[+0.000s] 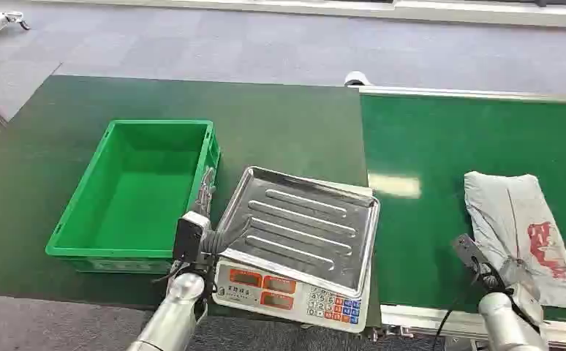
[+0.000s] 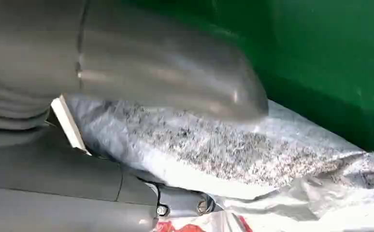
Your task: Moved the parcel from conveyor to table for the left to box.
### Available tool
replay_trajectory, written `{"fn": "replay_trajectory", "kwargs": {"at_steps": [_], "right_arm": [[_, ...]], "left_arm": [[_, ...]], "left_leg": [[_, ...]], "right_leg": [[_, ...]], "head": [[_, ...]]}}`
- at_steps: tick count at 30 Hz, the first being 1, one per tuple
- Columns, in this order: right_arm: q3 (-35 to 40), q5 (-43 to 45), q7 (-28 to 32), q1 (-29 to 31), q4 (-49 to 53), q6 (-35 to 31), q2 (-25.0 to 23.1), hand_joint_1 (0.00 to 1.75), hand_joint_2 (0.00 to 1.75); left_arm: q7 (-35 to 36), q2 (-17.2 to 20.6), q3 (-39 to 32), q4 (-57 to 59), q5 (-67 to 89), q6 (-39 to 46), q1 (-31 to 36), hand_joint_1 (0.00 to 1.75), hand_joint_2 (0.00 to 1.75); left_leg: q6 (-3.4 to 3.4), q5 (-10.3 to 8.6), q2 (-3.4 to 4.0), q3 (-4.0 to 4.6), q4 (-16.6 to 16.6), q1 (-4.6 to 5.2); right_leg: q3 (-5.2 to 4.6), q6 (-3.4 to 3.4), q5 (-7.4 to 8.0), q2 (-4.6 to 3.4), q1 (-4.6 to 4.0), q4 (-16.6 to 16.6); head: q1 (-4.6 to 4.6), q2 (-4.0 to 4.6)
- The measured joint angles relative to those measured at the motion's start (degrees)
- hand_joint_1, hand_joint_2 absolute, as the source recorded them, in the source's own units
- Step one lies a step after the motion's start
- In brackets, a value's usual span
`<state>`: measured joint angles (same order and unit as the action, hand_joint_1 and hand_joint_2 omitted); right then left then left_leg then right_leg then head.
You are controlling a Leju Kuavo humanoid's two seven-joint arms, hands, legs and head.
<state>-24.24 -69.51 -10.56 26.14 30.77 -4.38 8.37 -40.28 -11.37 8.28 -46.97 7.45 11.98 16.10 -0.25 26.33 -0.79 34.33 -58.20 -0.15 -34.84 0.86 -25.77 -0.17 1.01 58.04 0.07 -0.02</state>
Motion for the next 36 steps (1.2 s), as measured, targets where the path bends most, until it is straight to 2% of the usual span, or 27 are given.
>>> {"fn": "replay_trajectory", "kwargs": {"at_steps": [7, 15, 18, 24, 31, 36], "right_arm": [[2.69, 2.49, 3.04, 0.92, 0.13, 1.1, 0.0, 1.75, 1.75], [3.69, 3.41, 3.39, 0.9, 0.83, 0.55, 0.0, 1.75, 1.75], [7.08, 5.16, 3.98, -0.94, 5.62, 0.44, -0.35, 1.75, 1.75], [8.22, 5.36, 4.22, -1.61, 7.26, 0.51, -0.68, 1.75, 1.75], [9.29, 7.7, 7.85, -3.42, 11.19, -2.49, -1.36, 1.75, 1.75], [9.29, 12.73, 13.97, -3.85, 14.56, -4.91, -1.95, 1.75, 1.75]], "left_arm": [[0.0, -0.04, -0.39, 0.0, 0.29, 0.22, -0.26, 0.0, 1.75], [0.0, -0.09, -0.65, -0.04, 0.59, 0.2, -0.43, 0.0, 1.75], [0.0, -0.35, -1.03, -0.17, 1.55, -0.31, -0.55, 0.0, 1.75], [0.0, -0.52, -1.42, -0.22, 1.66, -0.55, -0.54, 0.0, 1.75], [0.0, -0.55, -1.86, -0.52, 1.86, -0.79, -0.59, 0.0, 1.75], [0.0, -0.52, -2.12, -0.85, 1.88, -1.16, -0.61, 0.0, 1.75]], "left_leg": [[0.01, 0.02, 0.17, -0.16, 0.0, 0.0], [0.01, 0.02, 0.17, -0.25, 0.0, 0.0], [-0.01, 0.0, 0.11, -0.24, 0.01, 0.0], [0.0, 0.02, 0.1, -0.22, 0.01, 0.0], [0.0, 0.02, 0.09, -0.18, 0.01, 0.0], [0.0, 0.01, 0.1, -0.16, 0.01, 0.0]], "right_leg": [[0.11, 0.02, 0.03, -0.1, 0.0, -0.01], [0.19, 0.02, 0.03, -0.09, 0.0, -0.01], [0.19, 0.0, 0.04, -0.07, 0.0, 0.0], [0.18, 0.0, -0.01, -0.06, 0.0, -0.01], [0.15, 0.0, -0.01, -0.05, 0.01, 0.0], [0.12, 0.0, -0.01, -0.06, 0.01, 0.0]], "head": [[0.0, 0.0], [0.0, 0.0], [0.0, 0.0], [0.0, 0.0], [0.0, 0.0], [0.0, 0.0]]}}
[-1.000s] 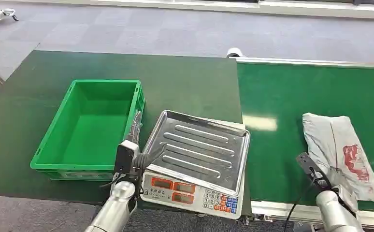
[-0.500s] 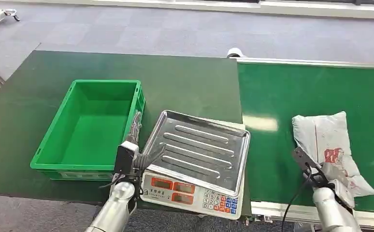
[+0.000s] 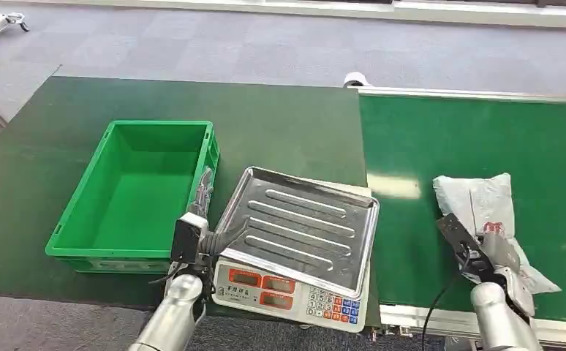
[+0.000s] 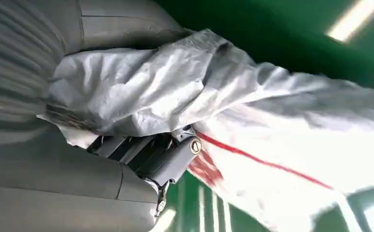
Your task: Moved the parcel from conveyor to table for the left to box.
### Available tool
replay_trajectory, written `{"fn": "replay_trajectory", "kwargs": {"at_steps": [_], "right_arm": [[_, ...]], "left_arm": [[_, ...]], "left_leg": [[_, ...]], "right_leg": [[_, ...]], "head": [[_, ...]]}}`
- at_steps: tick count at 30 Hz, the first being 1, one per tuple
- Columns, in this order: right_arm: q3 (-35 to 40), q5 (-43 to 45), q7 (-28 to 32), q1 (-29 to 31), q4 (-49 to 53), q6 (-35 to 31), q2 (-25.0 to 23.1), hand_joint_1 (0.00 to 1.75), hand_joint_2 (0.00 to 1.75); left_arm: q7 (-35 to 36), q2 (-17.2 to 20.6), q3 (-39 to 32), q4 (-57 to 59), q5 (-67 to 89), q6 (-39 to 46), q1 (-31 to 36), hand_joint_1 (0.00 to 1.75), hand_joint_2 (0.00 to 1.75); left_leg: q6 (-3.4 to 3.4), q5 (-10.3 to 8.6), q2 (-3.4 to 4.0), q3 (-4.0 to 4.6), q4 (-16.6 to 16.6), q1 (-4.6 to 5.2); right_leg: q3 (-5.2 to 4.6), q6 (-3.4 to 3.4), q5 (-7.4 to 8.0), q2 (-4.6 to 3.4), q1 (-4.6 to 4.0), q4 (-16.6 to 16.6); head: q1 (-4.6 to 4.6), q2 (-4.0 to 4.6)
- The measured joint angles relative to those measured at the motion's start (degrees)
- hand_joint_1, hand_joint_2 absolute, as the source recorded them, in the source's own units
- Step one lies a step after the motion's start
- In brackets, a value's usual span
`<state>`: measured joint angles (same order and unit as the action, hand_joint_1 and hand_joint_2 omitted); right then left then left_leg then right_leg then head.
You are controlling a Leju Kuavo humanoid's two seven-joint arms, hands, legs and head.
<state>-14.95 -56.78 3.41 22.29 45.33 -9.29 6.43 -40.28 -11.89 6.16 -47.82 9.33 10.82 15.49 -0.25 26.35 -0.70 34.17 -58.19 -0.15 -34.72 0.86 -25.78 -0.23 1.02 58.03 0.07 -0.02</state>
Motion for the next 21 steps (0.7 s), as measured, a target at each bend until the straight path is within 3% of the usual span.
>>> {"fn": "replay_trajectory", "kwargs": {"at_steps": [6, 10, 13, 17, 21], "right_arm": [[0.0, 1.3, 1.59, -0.03, 1.92, -0.96, -0.48, 1.75, 1.75], [-0.35, 6.04, 6.08, -0.1, 3.1, -5.1, -0.92, 1.75, 1.75], [-1.74, 13.96, 13.15, -0.24, 4.71, -7.66, -1.35, 1.75, 1.75], [-4.42, 29.86, 27.33, -1.92, 9.82, -9.55, -2.73, 1.75, 1.75], [-5.42, 31.6, 35.73, -5.17, 18.12, -16.01, -4.65, 1.75, 1.75]], "left_arm": [[0.0, 0.0, -0.33, -0.26, -0.04, -0.02, 0.0, 0.0, 1.75], [0.0, 0.02, -0.35, -0.31, -0.44, -0.02, 0.05, 0.0, 1.75], [0.0, 0.04, -0.35, -0.35, -1.0, 0.06, 0.15, 0.0, 1.75], [0.0, 0.04, -0.33, -0.72, -2.21, 0.5, 0.35, 0.0, 1.75], [0.0, -0.35, -0.22, -1.11, -3.76, 0.68, 0.47, 0.0, 1.75]], "left_leg": [[0.0, 0.0, -0.01, 0.03, 0.0, 0.01], [0.0, 0.0, -0.01, 0.05, 0.0, 0.01], [0.0, 0.0, -0.02, 0.06, 0.0, 0.01], [0.0, 0.0, -0.03, 0.08, 0.0, 0.01], [0.0, 0.01, -0.04, 0.12, 0.0, 0.01]], "right_leg": [[-0.02, 0.0, 0.0, 0.01, 0.01, 0.0], [-0.06, 0.0, 0.0, 0.0, 0.01, 0.0], [-0.06, 0.0, 0.0, 0.01, 0.01, 0.0], [-0.1, 0.0, 0.0, 0.02, 0.0, 0.0], [-0.12, 0.0, -0.02, 0.02, 0.01, 0.0]], "head": [[0.0, 0.0], [0.0, 0.0], [0.0, 0.0], [0.02, 0.0], [0.02, 0.0]]}}
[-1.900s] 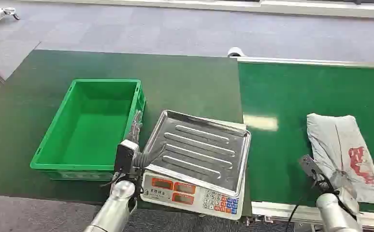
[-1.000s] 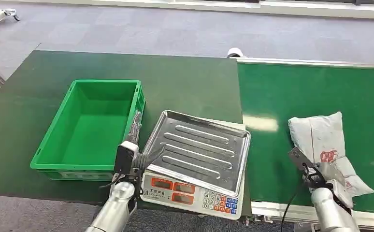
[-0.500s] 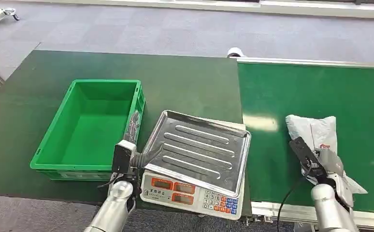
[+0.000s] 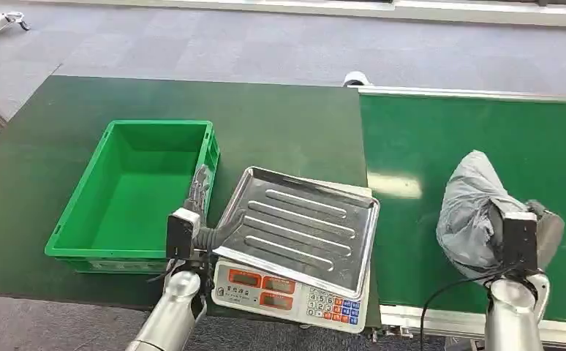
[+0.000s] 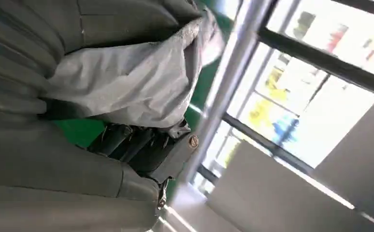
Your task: Moved the parcel from conveyor to table for the left to box.
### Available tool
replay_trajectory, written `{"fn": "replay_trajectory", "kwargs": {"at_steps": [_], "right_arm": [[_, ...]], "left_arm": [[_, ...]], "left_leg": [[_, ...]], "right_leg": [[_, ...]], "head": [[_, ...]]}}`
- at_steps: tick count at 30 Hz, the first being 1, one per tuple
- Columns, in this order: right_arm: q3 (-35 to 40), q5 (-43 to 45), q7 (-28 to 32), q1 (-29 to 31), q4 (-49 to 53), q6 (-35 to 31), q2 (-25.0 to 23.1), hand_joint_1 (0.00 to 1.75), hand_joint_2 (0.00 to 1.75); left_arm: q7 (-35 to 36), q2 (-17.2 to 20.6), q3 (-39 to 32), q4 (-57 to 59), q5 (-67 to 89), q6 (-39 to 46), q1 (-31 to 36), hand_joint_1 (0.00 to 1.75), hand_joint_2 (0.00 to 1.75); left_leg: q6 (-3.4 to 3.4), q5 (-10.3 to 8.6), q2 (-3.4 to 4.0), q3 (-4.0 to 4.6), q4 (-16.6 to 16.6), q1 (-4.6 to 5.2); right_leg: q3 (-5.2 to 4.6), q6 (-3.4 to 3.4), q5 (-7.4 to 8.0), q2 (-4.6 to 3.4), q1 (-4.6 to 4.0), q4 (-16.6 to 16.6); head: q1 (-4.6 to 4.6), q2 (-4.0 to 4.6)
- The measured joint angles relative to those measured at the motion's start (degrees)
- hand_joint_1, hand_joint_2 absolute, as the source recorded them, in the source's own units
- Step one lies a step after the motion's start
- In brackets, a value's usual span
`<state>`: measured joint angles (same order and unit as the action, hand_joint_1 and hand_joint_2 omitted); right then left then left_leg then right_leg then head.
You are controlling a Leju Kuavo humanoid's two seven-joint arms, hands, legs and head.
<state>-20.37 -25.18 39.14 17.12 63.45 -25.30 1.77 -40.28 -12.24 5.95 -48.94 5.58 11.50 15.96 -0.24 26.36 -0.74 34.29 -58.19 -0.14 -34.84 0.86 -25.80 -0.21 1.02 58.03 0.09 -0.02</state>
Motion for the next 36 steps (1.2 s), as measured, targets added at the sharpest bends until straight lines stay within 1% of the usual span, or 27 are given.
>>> {"fn": "replay_trajectory", "kwargs": {"at_steps": [2, 5, 8, 12, 15, 19, 22, 25, 30, 32, 36], "right_arm": [[0.83, -0.37, 0.73, -2.44, 5.64, -3.8, -0.79, 1.75, 1.75], [3.98, -2.48, 0.95, -6.46, 13.49, -8.87, -1.23, 1.75, 1.75], [7.97, -8.16, 1.01, -9.22, 19.85, -12.07, -1.51, 1.75, 1.75], [13.62, -16.38, 0.81, -10.37, 25.29, -13.28, -1.58, 1.75, 1.75], [18.28, -21.56, 0.46, -10.11, 27.08, -12.38, -1.55, 1.75, 1.75], [23.37, -24.33, 0.11, -9.17, 27.32, -11.36, -1.51, 1.75, 1.75], [28.27, -26.75, 0.33, -6.84, 26.34, -8.39, -1.1, 1.75, 1.75], [32.14, -27.91, 0.03, -5.36, 25.2, -6.56, -0.79, 1.75, 1.75], [41.56, -27.56, -0.41, 1.03, 17.39, -1.26, -0.18, 1.75, 1.75], [45.06, -27.32, -0.26, 2.71, 14.93, -0.54, 0.0, 1.75, 1.75], [47.89, -27.06, -0.19, 4.52, 12.06, -0.28, 0.26, 1.75, 1.75]], "left_arm": [[0.0, -0.31, 0.17, -0.35, -0.52, 0.35, -0.05, 0.0, 1.75], [0.0, -0.68, 0.81, -0.61, -0.92, 0.68, -0.31, 0.0, 1.75], [0.0, -1.18, 1.31, -0.94, -1.83, 1.03, -0.54, 0.0, 1.75], [0.0, -1.84, 1.51, -1.09, -3.26, 2.38, -0.53, 0.0, 1.75], [0.0, -2.56, 1.51, -1.01, -4.09, 2.91, -0.43, 0.0, 1.75], [0.0, -2.78, 2.01, -0.61, -4.16, 2.95, -0.21, 0.0, 1.75], [0.0, -2.82, 2.62, -0.13, -4.16, 3.0, 0.05, 0.0, 1.75], [0.0, -2.93, 3.02, 0.19, -4.18, 3.0, 0.26, 0.0, 1.75], [0.0, -3.11, 3.56, 0.92, -4.57, 3.0, 0.86, 0.0, 1.75], [0.0, -3.17, 3.93, 1.11, -4.7, 3.0, 1.14, 0.0, 1.75], [0.0, -3.19, 4.02, 1.51, -4.7, 3.0, 1.29, 0.0, 1.75]], "left_leg": [[0.0, 0.0, -0.1, 0.03, 0.0, 0.0], [0.0, 0.02, -0.1, 0.08, 0.01, 0.0], [-0.02, 0.06, -0.06, 0.06, 0.0, 0.0], [-0.02, 0.05, 0.02, 0.03, 0.0, 0.0], [-0.02, 0.04, 0.04, 0.03, 0.01, -0.01], [-0.03, 0.02, 0.02, 0.04, 0.01, -0.01], [-0.04, 0.02, 0.11, -0.01, 0.0, -0.01], [-0.04, 0.02, 0.01, 0.05, 0.0, -0.01], [-0.04, 0.02, 0.18, -0.02, 0.0, -0.01], [-0.04, 0.01, 0.14, -0.02, 0.0, -0.01], [-0.05, 0.01, 0.16, -0.02, 0.0, -0.02]], "right_leg": [[0.0, 0.0, -0.03, 0.09, 0.0, 0.0], [-0.01, 0.01, -0.06, 0.08, 0.0, 0.0], [-0.03, 0.01, -0.06, 0.05, 0.01, 0.0], [-0.04, 0.01, -0.05, -0.04, 0.0, 0.0], [-0.04, 0.0, -0.05, -0.04, -0.01, 0.0], [-0.02, 0.0, -0.05, -0.02, 0.0, 0.01], [-0.04, 0.0, -0.04, -0.1, 0.0, 0.02], [-0.04, 0.0, -0.04, -0.02, 0.0, 0.02], [-0.06, -0.02, -0.02, -0.16, -0.01, 0.02], [-0.06, -0.02, -0.02, -0.1, -0.01, 0.02], [-0.05, -0.03, -0.02, -0.11, -0.02, 0.02]], "head": [[0.0, 0.0], [-0.02, 0.0], [-0.02, 0.0], [0.0, 0.0], [0.0, 0.0], [-0.02, 0.0], [0.0, 0.0], [-0.02, 0.0], [0.0, 0.0], [-0.02, 0.0], [0.0, 0.0]]}}
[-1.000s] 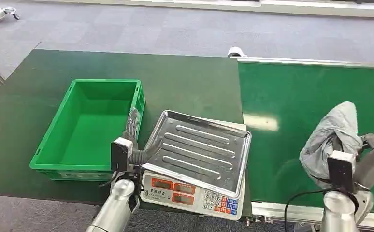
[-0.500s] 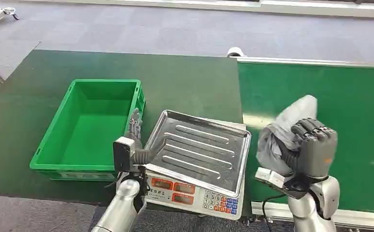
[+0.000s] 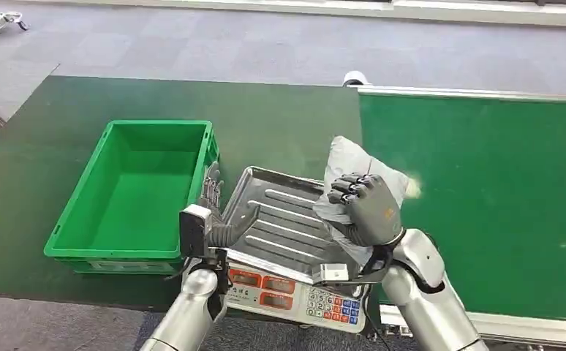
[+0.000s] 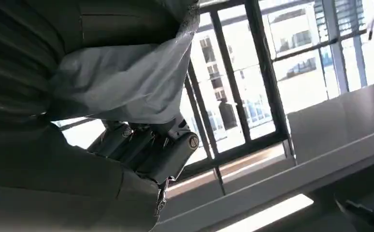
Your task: Moved the parcel from conveyor to table for the left to box.
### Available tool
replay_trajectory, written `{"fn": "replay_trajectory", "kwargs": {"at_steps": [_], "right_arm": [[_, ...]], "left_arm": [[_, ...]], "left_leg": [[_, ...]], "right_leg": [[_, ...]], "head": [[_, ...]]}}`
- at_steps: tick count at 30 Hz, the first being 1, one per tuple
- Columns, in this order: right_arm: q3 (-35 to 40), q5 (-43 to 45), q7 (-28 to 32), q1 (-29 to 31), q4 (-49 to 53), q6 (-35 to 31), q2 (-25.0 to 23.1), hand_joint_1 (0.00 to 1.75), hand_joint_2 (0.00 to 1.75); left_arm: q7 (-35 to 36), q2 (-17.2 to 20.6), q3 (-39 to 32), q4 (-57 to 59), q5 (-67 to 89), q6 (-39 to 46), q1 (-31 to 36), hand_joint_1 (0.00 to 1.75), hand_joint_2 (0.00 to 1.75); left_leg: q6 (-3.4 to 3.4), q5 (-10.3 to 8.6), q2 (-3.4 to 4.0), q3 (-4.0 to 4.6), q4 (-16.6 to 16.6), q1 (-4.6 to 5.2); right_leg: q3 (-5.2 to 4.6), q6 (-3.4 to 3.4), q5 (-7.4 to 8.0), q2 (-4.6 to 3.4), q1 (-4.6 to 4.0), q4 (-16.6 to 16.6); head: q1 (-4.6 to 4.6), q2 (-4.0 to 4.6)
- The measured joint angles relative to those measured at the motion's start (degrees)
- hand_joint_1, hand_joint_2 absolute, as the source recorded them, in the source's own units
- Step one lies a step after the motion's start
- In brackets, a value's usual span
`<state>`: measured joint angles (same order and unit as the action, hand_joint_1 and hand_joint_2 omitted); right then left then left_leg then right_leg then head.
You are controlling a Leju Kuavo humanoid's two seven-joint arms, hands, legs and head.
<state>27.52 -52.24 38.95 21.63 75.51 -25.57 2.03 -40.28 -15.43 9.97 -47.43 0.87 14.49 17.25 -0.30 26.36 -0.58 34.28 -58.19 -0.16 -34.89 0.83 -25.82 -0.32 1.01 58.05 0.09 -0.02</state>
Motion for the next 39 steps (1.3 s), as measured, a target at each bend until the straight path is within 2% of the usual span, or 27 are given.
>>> {"fn": "replay_trajectory", "kwargs": {"at_steps": [9, 16, 17, 18, 19, 21, 26, 33, 39], "right_arm": [[10.49, 8.77, 0.66, 2.72, -2.29, 5.03, 0.46, 1.75, 1.75], [17.09, 22.02, 0.68, 5.29, -3.45, 18.87, 0.55, 1.75, 1.75], [17.44, 24.12, 0.55, 5.42, -3.52, 20.51, 0.52, 0.75, 1.75], [17.75, 26.06, 0.24, 5.61, -3.56, 21.82, 0.55, 0.17, 1.75], [17.96, 27.25, 0.04, 5.75, -3.67, 22.36, 0.55, 0.0, 1.75], [18.07, 28.15, -0.54, 5.78, -3.67, 22.0, 0.55, 0.0, 1.75], [18.01, 24.88, -3.21, 5.66, -3.67, 13.08, 0.55, 0.0, 1.75], [17.07, 22.69, -5.51, 4.57, -3.91, 5.98, 0.76, 0.0, 1.75], [14.65, 22.82, -8.2, 4.26, -4.37, 3.42, 0.96, 0.0, 1.75]], "left_arm": [[0.0, -0.24, 1.18, 1.42, -0.24, -0.11, 0.78, 0.0, 1.75], [0.0, -0.33, 1.9, 2.36, -0.81, -0.13, 1.1, 0.0, 1.75], [0.0, -0.33, 1.9, 2.38, -0.85, -0.13, 1.1, 0.0, 1.75], [0.0, -0.33, 1.9, 2.38, -0.87, -0.13, 1.1, 0.0, 1.75], [0.0, -0.33, 1.9, 2.4, -0.87, -0.11, 1.1, 0.0, 1.75], [0.0, -0.33, 1.9, 2.4, -0.87, -0.07, 1.1, 0.0, 1.75], [0.0, -0.33, 1.9, 2.4, -0.87, 0.24, 1.1, 0.0, 1.75], [0.0, -0.33, 1.9, 2.47, -0.85, 0.26, 1.1, 0.0, 1.75], [0.0, -0.33, 1.95, 2.69, -0.85, 0.44, 1.15, 0.0, 1.75]], "left_leg": [[-0.01, 0.01, 0.05, 0.0, 0.0, 0.0], [-0.01, 0.01, 0.03, 0.01, 0.0, -0.01], [0.0, 0.0, 0.0, 0.02, 0.0, -0.01], [0.0, 0.0, -0.01, 0.02, 0.0, -0.01], [0.0, 0.0, -0.01, 0.02, 0.0, 0.0], [0.0, 0.01, 0.0, 0.02, 0.0, 0.0], [0.0, 0.01, 0.0, 0.01, 0.0, 0.0], [0.0, 0.01, 0.0, 0.01, 0.0, 0.0], [0.0, 0.0, 0.0, 0.01, -0.01, 0.0]], "right_leg": [[-0.05, 0.0, 0.0, -0.04, -0.01, 0.0], [-0.05, 0.0, 0.0, -0.06, -0.01, 0.0], [-0.04, 0.0, 0.0, -0.04, 0.0, 0.0], [-0.04, 0.0, 0.0, -0.03, 0.0, 0.0], [-0.03, 0.0, 0.0, -0.03, 0.0, 0.0], [-0.04, 0.0, 0.0, -0.04, 0.0, 0.0], [-0.04, 0.0, 0.0, -0.04, 0.0, 0.0], [-0.04, 0.0, 0.0, -0.04, 0.0, 0.0], [-0.04, 0.0, 0.0, -0.03, 0.0, 0.0]], "head": [[0.0, 0.0], [0.0, 0.0], [0.0, 0.0], [-0.02, 0.0], [0.0, 0.0], [0.0, 0.0], [0.0, 0.0], [0.0, 0.0], [-0.02, 0.0]]}}
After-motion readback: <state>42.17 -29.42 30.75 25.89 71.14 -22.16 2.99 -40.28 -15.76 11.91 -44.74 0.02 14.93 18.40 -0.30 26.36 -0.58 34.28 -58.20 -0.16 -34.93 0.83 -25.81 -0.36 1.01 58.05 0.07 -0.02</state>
